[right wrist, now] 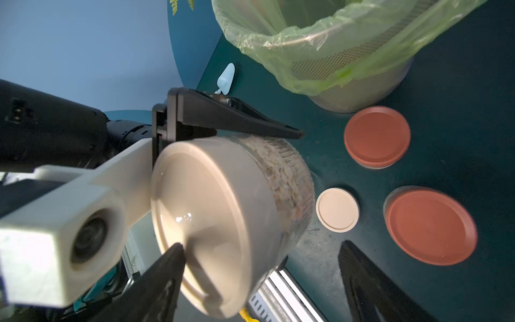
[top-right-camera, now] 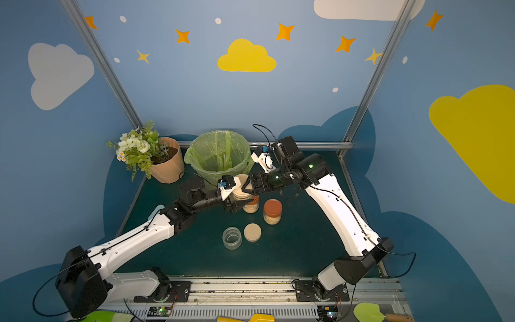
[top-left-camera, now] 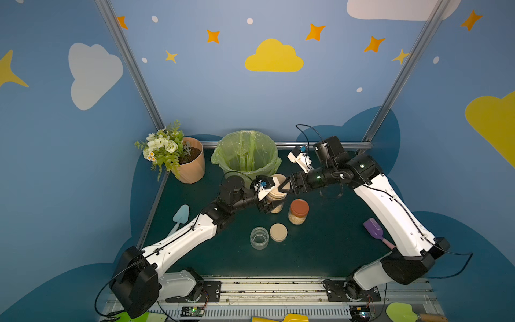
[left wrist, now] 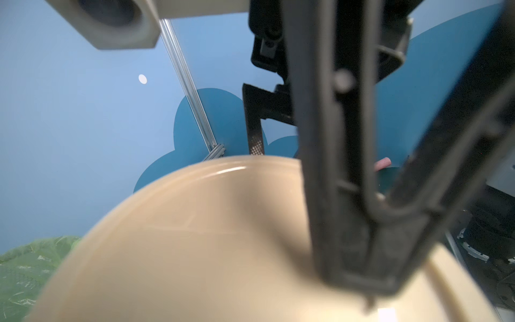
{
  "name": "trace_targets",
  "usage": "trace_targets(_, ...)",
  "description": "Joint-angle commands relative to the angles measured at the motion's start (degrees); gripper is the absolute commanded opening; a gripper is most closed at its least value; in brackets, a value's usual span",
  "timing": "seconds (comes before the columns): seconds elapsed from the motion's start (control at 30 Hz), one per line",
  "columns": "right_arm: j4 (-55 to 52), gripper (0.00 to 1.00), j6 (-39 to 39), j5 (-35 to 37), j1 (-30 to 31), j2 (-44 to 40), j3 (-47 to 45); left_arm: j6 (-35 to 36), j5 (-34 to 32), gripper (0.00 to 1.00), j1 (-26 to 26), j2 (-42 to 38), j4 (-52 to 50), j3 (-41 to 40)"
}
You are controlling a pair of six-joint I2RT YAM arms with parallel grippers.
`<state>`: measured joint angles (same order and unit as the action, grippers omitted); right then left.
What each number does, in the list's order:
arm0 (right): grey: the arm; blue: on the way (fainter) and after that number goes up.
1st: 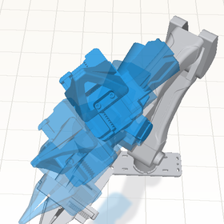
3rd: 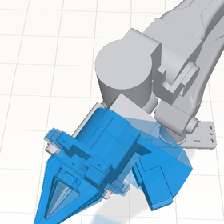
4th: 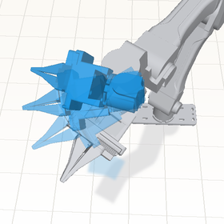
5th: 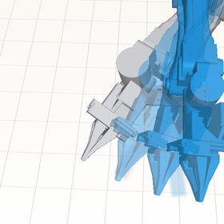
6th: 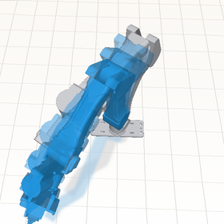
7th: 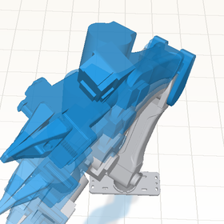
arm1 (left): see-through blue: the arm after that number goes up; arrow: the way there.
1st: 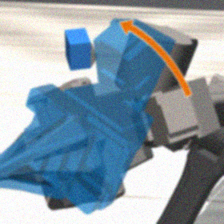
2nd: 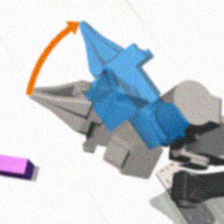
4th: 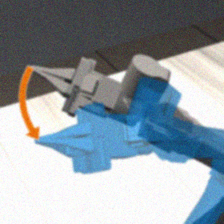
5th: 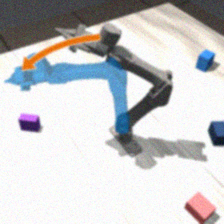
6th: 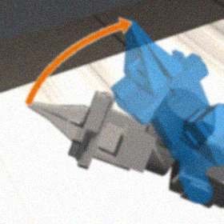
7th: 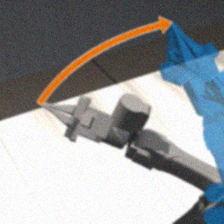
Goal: Empty expired oatmeal from jars
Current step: Unscrew the lid from the jar.
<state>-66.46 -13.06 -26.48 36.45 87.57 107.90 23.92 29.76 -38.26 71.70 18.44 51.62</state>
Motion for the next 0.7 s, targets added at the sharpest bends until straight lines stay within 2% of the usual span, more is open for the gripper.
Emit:
trace_targets(0.0,-3.7,0.86,6.1,2.2,-0.8,2.1,1.9,-1.4,3.1,0.04,0.0,-3.1,4.5,1.4)
trace_targets(0.27,-5.4,0.82,6.0,0.0,-2.8,4.7,4.1,-1.9,3.4,0.04,0.0,-4.0,4.7,0.5)
trace_targets(0.67,-5.1,0.79,6.6,-2.4,-4.8,4.5,1.4,-2.9,3.2,0.03,0.5,-4.9,6.4,-0.3)
